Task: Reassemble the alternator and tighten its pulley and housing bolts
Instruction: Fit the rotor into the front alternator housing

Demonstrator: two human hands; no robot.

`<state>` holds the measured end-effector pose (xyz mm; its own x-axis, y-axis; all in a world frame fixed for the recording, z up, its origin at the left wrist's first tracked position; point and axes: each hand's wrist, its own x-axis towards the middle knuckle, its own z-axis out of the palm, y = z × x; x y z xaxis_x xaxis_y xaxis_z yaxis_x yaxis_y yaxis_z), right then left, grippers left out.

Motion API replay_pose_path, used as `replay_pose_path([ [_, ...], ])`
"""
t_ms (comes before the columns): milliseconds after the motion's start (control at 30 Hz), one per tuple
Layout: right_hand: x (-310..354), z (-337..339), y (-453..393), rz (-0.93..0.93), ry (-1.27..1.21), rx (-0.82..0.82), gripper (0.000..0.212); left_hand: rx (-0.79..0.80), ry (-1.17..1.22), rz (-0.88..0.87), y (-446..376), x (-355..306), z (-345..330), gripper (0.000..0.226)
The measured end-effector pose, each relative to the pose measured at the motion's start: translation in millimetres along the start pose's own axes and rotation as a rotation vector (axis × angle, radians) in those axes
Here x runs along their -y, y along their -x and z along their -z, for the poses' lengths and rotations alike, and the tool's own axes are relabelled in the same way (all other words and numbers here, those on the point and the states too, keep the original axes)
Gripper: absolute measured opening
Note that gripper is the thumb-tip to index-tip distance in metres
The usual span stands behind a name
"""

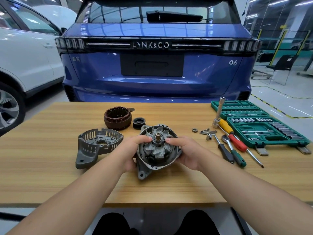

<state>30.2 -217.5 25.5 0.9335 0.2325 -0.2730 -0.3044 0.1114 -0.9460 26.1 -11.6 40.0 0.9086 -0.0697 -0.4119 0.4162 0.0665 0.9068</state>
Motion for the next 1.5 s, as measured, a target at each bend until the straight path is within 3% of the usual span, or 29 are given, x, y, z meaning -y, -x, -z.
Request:
replay_pose_path([
  [267,-9.5,-9.3,-0.8,0.032,0.007,-0.091,0.043,-0.013,-0.069,0.004,-6.6,2.4,1.9,0.032],
  [500,-15.0,-7.4,0.7,0.034,-0.011,-0.097,0.036,-0.013,-0.105,-0.055,-4.9,4.1,1.3,0.054],
  [600,-10.3,-6.4,-6.4,-0.009,-0.001,-0.119,0.043,-0.013,-0.124,-0.047,-1.8,8.5,1.5,0.059],
  [733,-0.1,-8.2,-20.4,-0.068,0.000,-0.091,0.068,-0.045,-0.233,-0.008,4.5,15.9,3.5,0.056],
  [800,9.5,-7.7,-28.5,-0.109,0.033,-0.016,0.060,-0.044,-0.316,0.004,8.3,17.5,9.2,0.061],
  [900,24.7,-3.8,-40.5,-0.152,0.210,0.053,0.032,0.021,-0.478,0.075,15.2,13.9,25.5,0.080],
  [1000,38.9,-7.8,-49.2,-0.165,0.382,0.122,0.039,-0.008,-0.555,0.074,17.8,5.6,41.1,0.122],
  [1067,47.9,-15.3,-51.9,-0.175,0.478,0.196,0.046,-0.061,-0.503,-0.023,13.7,2.6,48.2,0.137],
  [1167,56.7,-20.9,-54.5,-0.191,0.521,0.281,0.056,-0.001,-0.391,-0.122,10.7,0.3,48.0,0.128],
  [1367,44.7,-20.9,-42.0,-0.111,0.423,0.230,0.066,0.128,-0.356,-0.112,3.6,-2.0,40.4,0.095],
  [1500,18.1,-5.0,-19.6,-0.034,0.364,0.241,0.065,0.165,-0.408,-0.090,-1.0,1.1,41.0,0.104],
])
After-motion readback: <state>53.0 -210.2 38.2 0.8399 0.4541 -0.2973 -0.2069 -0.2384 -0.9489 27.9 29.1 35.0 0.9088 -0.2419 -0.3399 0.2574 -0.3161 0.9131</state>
